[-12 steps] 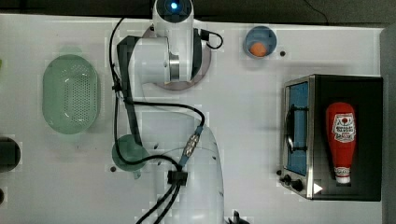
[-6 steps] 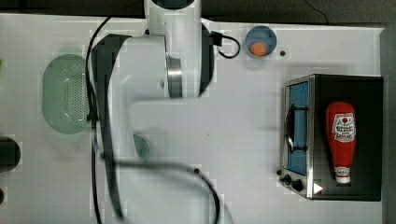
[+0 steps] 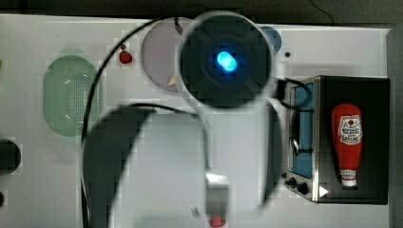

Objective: Pick banana from table and place on plate.

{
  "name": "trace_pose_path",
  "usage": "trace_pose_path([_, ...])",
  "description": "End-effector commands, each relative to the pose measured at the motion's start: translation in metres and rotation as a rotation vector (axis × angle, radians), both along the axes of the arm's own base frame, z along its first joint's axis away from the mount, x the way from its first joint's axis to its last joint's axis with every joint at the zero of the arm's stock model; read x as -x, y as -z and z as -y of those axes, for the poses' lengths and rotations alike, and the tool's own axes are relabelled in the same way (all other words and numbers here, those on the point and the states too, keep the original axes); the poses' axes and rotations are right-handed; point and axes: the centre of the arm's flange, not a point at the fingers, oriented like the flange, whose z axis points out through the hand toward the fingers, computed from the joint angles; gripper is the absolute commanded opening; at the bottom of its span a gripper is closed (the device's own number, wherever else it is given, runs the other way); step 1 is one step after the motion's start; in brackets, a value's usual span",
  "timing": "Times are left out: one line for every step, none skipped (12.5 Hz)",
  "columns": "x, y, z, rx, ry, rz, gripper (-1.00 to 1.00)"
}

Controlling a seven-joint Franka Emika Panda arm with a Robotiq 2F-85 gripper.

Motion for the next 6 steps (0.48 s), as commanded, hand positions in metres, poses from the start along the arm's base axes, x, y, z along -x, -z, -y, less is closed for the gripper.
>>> trace_pose_path([0.035, 0.049, 0.019, -0.014, 0.051, -0.139, 1.0])
trace_pose_path([0.05, 0.043, 0.02, -0.015, 0.054, -0.139, 1.0])
trace_pose_path([0.066, 0.041, 0.019, -0.016, 0.053, -0.15, 1.0])
trace_pose_path([0.082, 0.041, 0.018, -0.017, 0.053, -0.173, 1.0])
trace_pose_path([0.095, 0.041, 0.017, -0.018, 0.052, -0.183, 1.0])
trace_pose_path([0.105, 0.04, 0.017, -0.019, 0.051, -0.18, 1.0])
